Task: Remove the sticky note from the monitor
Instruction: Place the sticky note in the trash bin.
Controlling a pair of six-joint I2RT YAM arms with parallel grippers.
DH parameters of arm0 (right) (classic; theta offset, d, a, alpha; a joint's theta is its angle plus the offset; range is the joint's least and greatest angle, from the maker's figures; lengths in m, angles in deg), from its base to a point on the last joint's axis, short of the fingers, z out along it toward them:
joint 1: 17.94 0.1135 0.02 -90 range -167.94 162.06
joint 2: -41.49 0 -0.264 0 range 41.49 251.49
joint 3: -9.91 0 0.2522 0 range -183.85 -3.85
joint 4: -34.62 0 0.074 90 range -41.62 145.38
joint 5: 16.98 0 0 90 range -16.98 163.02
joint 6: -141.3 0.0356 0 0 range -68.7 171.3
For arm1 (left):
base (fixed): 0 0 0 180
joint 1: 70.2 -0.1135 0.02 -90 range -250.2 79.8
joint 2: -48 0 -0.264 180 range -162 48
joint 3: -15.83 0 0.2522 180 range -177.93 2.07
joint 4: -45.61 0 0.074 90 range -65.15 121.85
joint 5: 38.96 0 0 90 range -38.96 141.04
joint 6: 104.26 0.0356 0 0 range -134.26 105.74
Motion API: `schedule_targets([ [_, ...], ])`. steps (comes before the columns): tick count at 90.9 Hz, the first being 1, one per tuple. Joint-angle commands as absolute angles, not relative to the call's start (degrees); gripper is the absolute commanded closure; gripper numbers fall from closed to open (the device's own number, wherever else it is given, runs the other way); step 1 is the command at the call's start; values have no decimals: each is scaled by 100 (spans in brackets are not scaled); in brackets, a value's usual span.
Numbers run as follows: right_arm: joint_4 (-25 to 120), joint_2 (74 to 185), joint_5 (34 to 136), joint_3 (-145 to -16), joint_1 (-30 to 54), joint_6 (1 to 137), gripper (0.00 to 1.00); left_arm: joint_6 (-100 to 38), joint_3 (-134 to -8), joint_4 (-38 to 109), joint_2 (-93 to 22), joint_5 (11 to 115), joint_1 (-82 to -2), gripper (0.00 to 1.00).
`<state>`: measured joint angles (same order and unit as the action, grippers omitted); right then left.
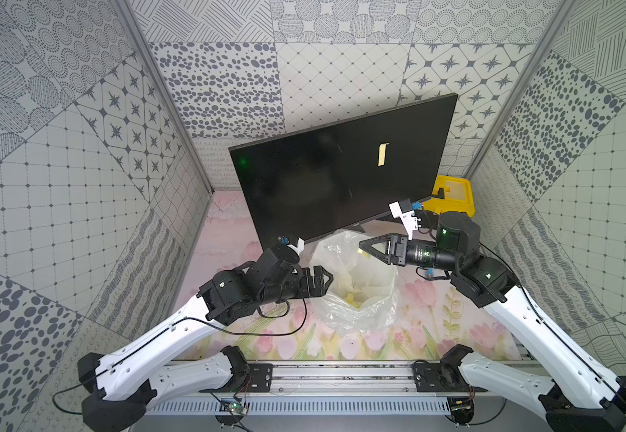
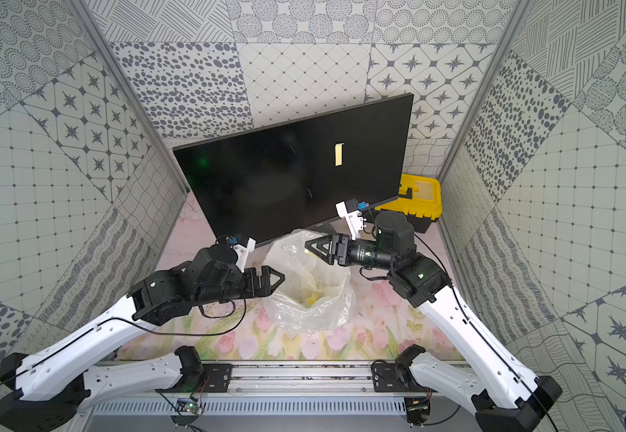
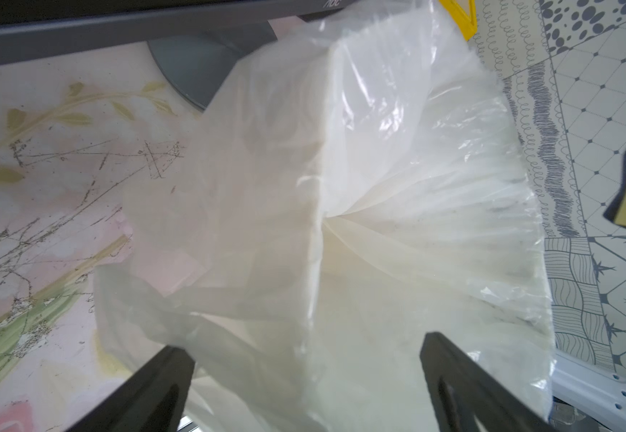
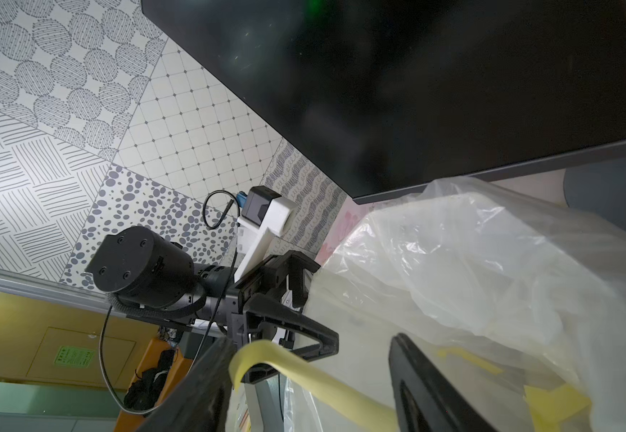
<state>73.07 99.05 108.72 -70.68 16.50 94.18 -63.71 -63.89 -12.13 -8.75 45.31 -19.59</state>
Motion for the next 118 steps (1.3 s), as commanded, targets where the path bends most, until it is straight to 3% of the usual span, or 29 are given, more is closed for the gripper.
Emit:
schedule_targets([
  [1, 7838, 9976, 10704, -7354, 1678, 8728, 29, -6239, -6488, -1081, -854, 4568, -1922, 1],
  [39, 8195, 10292, 10750, -7550, 1676, 8296, 27, -5375, -7286, -1909, -357, 4019, -1918, 1],
  [55, 8196, 10412, 10795, -7679, 1673, 8307, 27, -5308, -7800, -2050, -590, 4578, -1914, 1],
  [64, 8178, 10465, 10831, -7797, 1676, 8380, 27, -5229, -7923, -1735, -919, 4804, -1710, 1],
  [84, 7875, 10548, 11024, -7877, 1676, 8815, 27, -4772, -8277, -1026, -1825, 4263, -777, 1],
  [118, 7361, 10455, 11197, -7723, 1671, 9459, 26, -4588, -7485, 1102, -1948, 3571, -325, 8],
])
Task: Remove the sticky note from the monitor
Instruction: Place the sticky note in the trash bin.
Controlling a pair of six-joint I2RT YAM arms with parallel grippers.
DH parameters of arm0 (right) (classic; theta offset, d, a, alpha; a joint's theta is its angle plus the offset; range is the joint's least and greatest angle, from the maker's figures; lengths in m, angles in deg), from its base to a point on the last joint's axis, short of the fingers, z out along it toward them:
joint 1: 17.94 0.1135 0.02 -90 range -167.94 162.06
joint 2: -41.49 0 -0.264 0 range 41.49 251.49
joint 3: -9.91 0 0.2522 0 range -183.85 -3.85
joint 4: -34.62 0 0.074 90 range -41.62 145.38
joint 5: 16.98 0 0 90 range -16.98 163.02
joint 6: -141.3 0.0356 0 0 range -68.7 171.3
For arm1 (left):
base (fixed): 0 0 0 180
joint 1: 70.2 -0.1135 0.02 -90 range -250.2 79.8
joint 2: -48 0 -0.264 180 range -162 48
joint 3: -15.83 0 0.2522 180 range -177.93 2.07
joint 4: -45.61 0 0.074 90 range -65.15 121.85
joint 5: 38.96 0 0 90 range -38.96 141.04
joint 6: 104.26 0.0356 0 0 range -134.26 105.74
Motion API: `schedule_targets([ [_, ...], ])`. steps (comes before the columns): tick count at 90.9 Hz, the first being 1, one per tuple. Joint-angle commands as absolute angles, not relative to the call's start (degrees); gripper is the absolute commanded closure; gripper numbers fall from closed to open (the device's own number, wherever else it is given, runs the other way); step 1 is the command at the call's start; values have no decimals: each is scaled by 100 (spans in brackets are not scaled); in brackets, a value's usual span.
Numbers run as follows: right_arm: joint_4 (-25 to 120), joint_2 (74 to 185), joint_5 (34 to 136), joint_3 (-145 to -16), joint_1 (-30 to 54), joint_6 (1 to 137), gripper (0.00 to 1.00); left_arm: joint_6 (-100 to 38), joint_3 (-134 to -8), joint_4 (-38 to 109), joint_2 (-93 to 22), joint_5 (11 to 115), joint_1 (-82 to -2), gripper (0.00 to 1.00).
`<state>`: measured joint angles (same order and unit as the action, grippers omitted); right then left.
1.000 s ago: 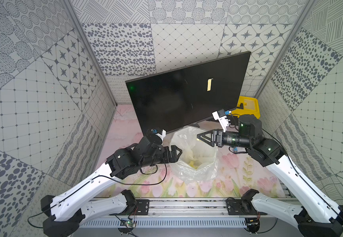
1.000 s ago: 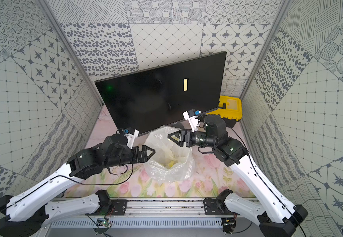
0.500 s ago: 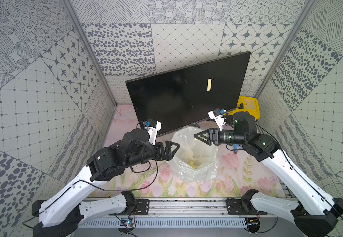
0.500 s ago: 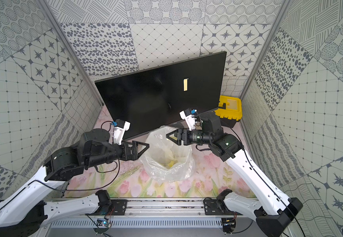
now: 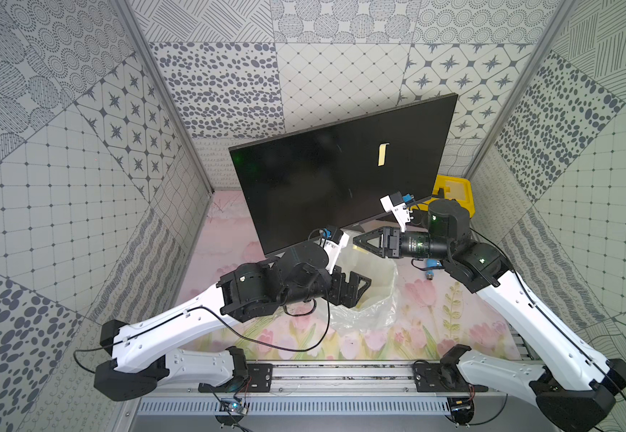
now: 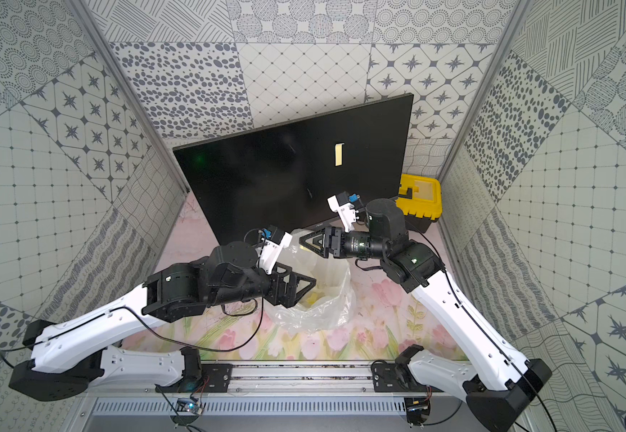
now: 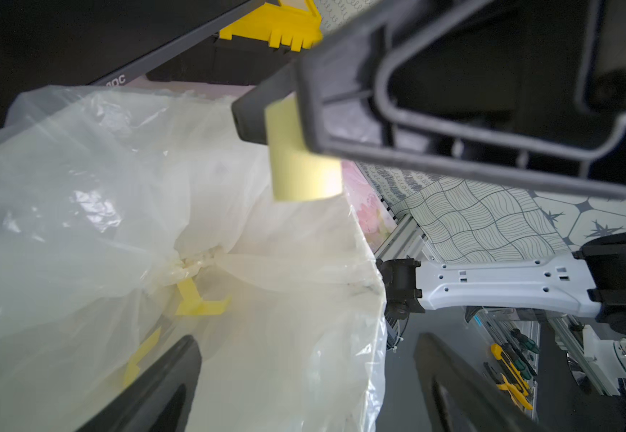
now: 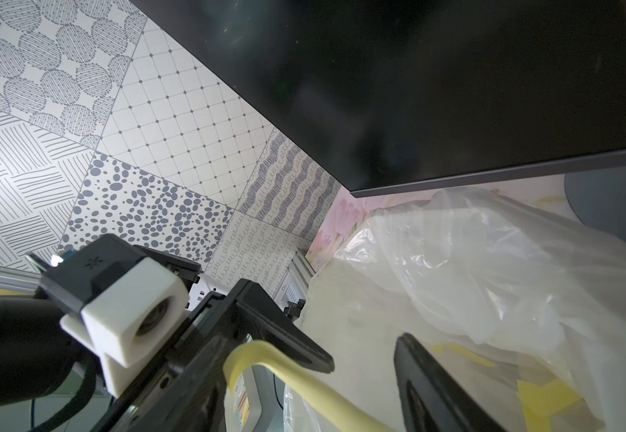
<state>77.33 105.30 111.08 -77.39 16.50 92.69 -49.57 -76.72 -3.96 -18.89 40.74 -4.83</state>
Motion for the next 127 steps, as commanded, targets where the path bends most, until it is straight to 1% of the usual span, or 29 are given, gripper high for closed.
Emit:
schedule_targets([
  [1, 7356, 10453, 11196, -7724, 1674, 9457, 26, -4585, -7458, 1159, -1949, 3547, -324, 9],
  [17, 7339, 10384, 11219, -7635, 1669, 9520, 26, -4509, -6990, 1998, -1797, 3062, -288, 16],
  [32, 7280, 10348, 11303, -7569, 1653, 9649, 26, -4301, -6520, 2820, -1639, 2620, -283, 25],
  [44, 7245, 10304, 11345, -7532, 1619, 9730, 27, -4090, -6292, 3378, -1608, 2435, -278, 33],
  [58, 7224, 10283, 11390, -7497, 1616, 9784, 27, -3842, -6263, 3784, -1712, 2397, -287, 40],
  [67, 7220, 10259, 11395, -7487, 1605, 9808, 27, -3746, -6237, 3945, -1746, 2370, -277, 51],
  [77, 7218, 10241, 11382, -7489, 1608, 9833, 27, -3687, -6218, 3998, -1779, 2358, -283, 67],
  [87, 7203, 10245, 11376, -7513, 1600, 9859, 27, -3703, -6210, 3987, -1776, 2371, -287, 76],
  [92, 7177, 10248, 11380, -7525, 1607, 9874, 26, -3708, -6201, 3977, -1780, 2371, -286, 82],
  [102, 7149, 10266, 11383, -7552, 1602, 9910, 26, -3732, -6208, 3923, -1784, 2388, -287, 100],
  [127, 6990, 10291, 11237, -7697, 1529, 10017, 26, -4049, -6091, 3481, -1639, 2383, -287, 100],
])
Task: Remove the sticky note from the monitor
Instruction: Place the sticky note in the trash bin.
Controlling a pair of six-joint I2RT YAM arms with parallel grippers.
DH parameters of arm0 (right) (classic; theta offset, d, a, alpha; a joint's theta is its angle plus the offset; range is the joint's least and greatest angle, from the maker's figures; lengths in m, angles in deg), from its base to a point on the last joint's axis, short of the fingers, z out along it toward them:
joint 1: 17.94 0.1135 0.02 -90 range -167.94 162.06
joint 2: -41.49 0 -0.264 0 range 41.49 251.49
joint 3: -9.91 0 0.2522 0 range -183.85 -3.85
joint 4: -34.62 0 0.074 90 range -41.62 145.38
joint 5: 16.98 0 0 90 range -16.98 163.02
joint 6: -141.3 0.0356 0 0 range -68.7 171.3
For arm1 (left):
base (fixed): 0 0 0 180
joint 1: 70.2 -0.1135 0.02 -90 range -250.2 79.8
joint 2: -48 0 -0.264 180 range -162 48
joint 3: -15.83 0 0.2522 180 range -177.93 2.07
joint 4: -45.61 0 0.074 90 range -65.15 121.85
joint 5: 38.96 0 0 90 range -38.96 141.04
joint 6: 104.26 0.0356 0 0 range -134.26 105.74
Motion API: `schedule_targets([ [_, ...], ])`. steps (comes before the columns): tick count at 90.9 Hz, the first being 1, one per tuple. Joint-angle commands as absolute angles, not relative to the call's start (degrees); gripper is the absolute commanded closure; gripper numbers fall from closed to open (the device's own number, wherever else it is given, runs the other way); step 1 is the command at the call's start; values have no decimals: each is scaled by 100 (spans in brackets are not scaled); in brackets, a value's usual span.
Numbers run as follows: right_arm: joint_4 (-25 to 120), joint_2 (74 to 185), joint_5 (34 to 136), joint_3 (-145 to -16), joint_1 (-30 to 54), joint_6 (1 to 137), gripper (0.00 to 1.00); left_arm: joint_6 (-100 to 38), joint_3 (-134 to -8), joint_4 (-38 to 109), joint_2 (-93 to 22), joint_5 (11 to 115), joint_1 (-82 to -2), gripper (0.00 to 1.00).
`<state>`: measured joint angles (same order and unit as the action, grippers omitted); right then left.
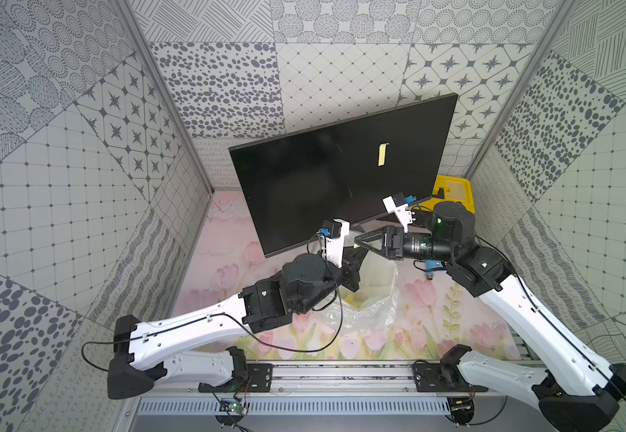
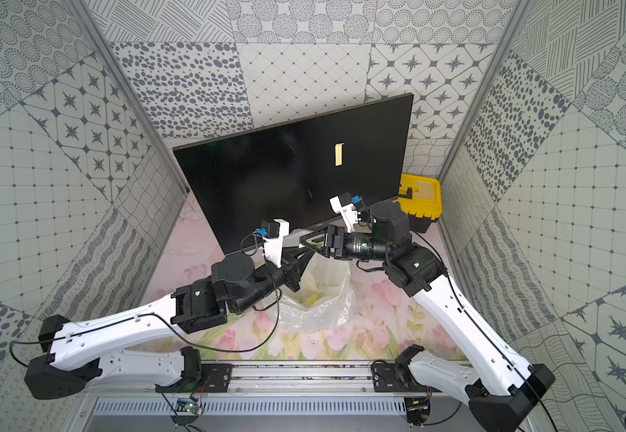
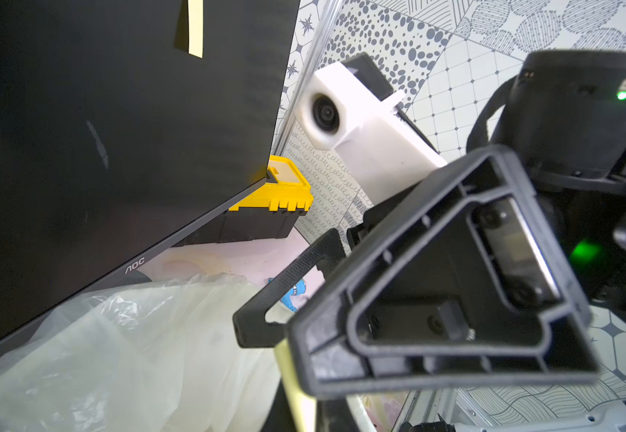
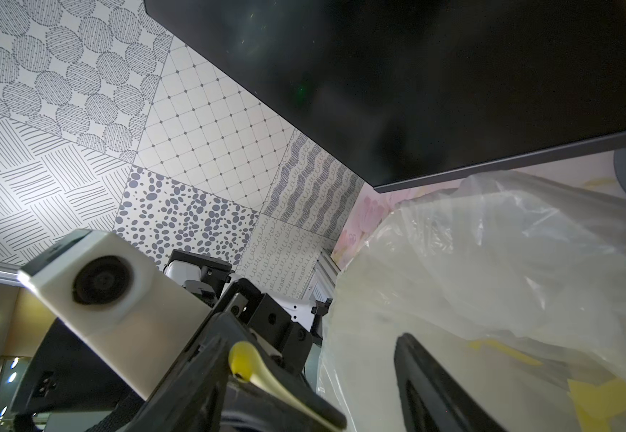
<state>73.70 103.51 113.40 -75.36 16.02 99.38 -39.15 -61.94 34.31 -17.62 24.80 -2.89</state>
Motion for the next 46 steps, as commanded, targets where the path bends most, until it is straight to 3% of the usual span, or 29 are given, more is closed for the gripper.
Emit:
schedule_targets([
  [1, 6964, 10291, 11225, -7702, 1525, 10026, 26, -4065, -6075, 3465, -1623, 2381, -296, 100],
  [23, 6693, 10262, 11008, -7742, 1106, 10257, 22, -4450, -6034, 2646, -1294, 2457, -287, 100],
  [46, 6634, 10079, 10681, -7823, 540, 10289, 21, -4849, -7434, -352, -2037, 2557, -289, 100],
])
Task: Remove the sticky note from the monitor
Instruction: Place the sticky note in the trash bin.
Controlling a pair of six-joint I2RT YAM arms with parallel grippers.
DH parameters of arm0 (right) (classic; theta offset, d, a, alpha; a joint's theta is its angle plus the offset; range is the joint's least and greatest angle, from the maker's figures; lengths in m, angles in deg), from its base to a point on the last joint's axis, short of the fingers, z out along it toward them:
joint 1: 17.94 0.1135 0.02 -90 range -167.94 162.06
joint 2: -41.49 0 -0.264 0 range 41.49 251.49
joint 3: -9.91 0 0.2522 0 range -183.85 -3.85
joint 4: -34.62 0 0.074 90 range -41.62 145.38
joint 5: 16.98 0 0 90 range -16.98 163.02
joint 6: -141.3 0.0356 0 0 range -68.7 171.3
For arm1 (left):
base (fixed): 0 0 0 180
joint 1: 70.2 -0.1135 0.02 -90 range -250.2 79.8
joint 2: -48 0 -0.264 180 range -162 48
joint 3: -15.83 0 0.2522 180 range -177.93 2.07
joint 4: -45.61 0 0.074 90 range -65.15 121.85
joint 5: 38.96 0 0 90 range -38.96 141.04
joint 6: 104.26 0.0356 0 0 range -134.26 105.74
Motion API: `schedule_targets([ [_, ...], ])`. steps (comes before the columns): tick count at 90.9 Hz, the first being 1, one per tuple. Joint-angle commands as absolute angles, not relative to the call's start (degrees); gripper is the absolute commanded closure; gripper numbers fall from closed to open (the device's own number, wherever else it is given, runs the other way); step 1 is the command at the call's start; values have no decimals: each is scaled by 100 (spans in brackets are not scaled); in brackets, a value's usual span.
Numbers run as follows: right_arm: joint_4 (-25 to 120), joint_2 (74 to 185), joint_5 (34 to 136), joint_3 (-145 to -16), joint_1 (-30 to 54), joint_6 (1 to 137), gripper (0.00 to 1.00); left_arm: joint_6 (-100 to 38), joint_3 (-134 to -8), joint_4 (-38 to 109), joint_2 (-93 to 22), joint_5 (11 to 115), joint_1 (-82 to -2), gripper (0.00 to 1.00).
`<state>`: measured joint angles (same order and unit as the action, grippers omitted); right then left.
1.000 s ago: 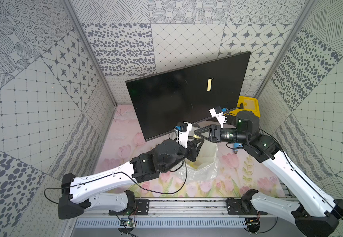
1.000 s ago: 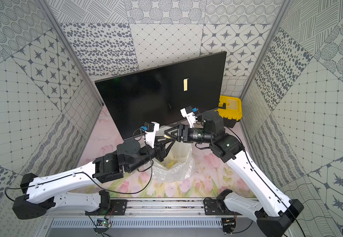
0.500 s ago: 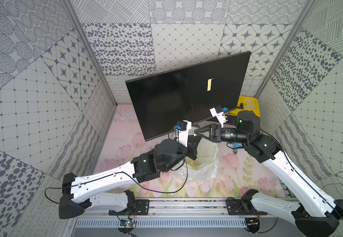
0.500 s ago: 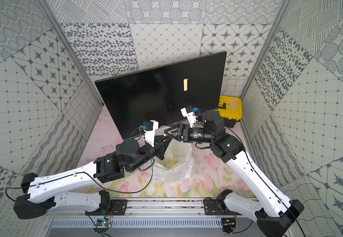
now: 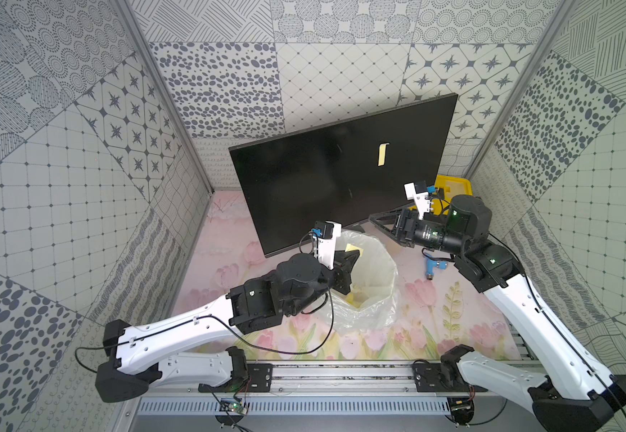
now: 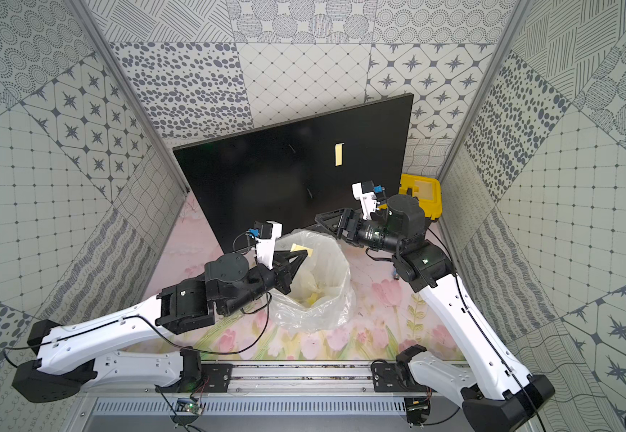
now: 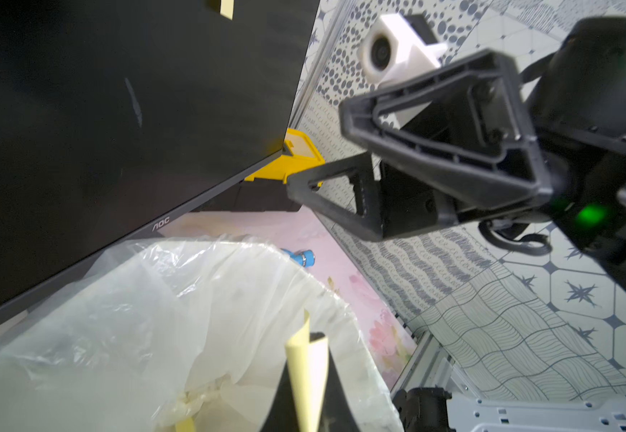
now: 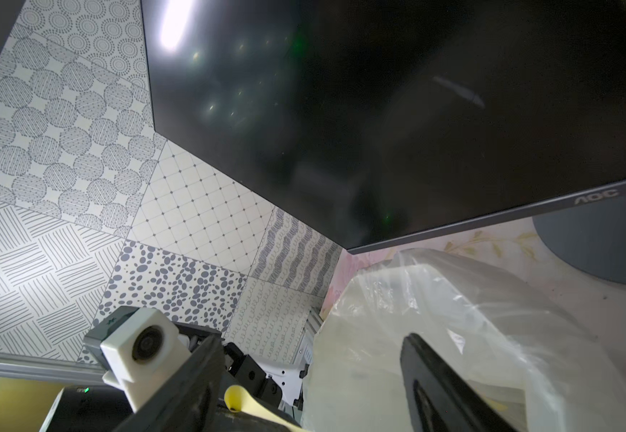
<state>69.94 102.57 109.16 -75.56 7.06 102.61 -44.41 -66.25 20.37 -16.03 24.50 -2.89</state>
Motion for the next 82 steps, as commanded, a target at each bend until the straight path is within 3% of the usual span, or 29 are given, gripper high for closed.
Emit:
schedule_targets([
  [1, 6632, 10076, 10661, -7835, 520, 10281, 21, -4851, -7507, -352, -2099, 2570, -288, 100],
  [12, 6636, 10063, 10437, -7974, 393, 10182, 21, -4954, -8200, -1549, -2723, 2805, -288, 100],
  [24, 6648, 10093, 10232, -8127, 317, 10035, 21, -5065, -8309, -2022, -3009, 3073, -287, 66],
  [35, 6639, 10210, 10139, -8252, 289, 9956, 21, -5135, -8144, -1968, -2895, 3038, -289, 23],
  [43, 6640, 10305, 10052, -8341, 289, 9893, 21, -5061, -8110, -1872, -2766, 2959, -287, 2],
  [82, 6473, 10976, 9210, -8710, 65, 9768, 24, -4689, -8030, -772, -2233, 2722, -293, 1],
])
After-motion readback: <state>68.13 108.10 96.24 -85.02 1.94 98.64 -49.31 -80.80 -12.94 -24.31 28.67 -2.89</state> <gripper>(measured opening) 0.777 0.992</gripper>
